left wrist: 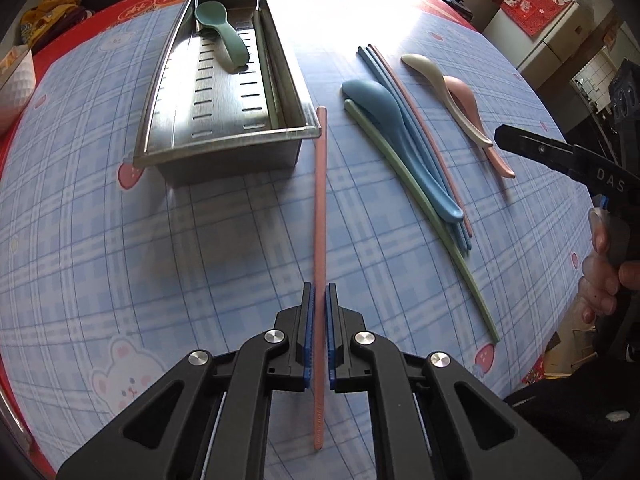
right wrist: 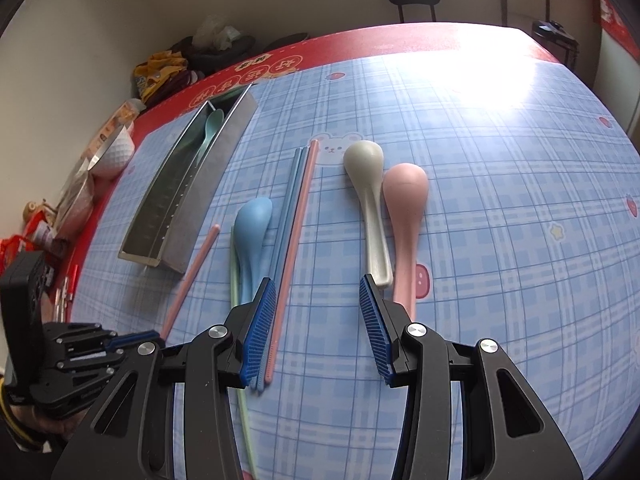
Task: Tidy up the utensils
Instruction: 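Grasp the pink spoon with the right tool while the left tool holds the pink chopstick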
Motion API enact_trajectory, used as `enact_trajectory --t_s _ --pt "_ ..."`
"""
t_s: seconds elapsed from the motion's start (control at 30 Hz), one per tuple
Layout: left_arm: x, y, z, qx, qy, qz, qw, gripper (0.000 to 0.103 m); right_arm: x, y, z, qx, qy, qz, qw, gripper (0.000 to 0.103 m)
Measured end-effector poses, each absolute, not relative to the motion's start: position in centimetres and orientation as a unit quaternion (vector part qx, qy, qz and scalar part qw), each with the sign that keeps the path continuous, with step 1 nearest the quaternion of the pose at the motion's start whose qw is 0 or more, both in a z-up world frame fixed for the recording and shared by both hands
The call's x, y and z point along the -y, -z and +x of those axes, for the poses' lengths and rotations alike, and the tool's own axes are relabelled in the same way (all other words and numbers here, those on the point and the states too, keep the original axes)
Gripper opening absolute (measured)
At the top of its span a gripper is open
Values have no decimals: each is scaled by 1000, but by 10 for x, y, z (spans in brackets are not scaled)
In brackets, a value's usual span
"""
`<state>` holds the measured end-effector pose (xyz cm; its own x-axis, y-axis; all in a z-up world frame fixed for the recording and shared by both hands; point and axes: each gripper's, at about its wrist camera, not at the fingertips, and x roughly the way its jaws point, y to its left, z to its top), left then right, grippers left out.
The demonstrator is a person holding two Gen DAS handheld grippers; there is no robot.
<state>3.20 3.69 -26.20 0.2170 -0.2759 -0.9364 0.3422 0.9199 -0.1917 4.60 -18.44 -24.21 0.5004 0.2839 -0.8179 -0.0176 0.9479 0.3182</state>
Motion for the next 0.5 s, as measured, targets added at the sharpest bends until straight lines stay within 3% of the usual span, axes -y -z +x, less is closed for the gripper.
enact_trajectory --t_s 0.1,0.5 --pt "-43 261 32 -590 184 20 786 12 188 245 47 -494 -83 145 853 43" --pt "-23 261 54 -563 172 49 807 12 189 252 47 -501 -80 148 849 42"
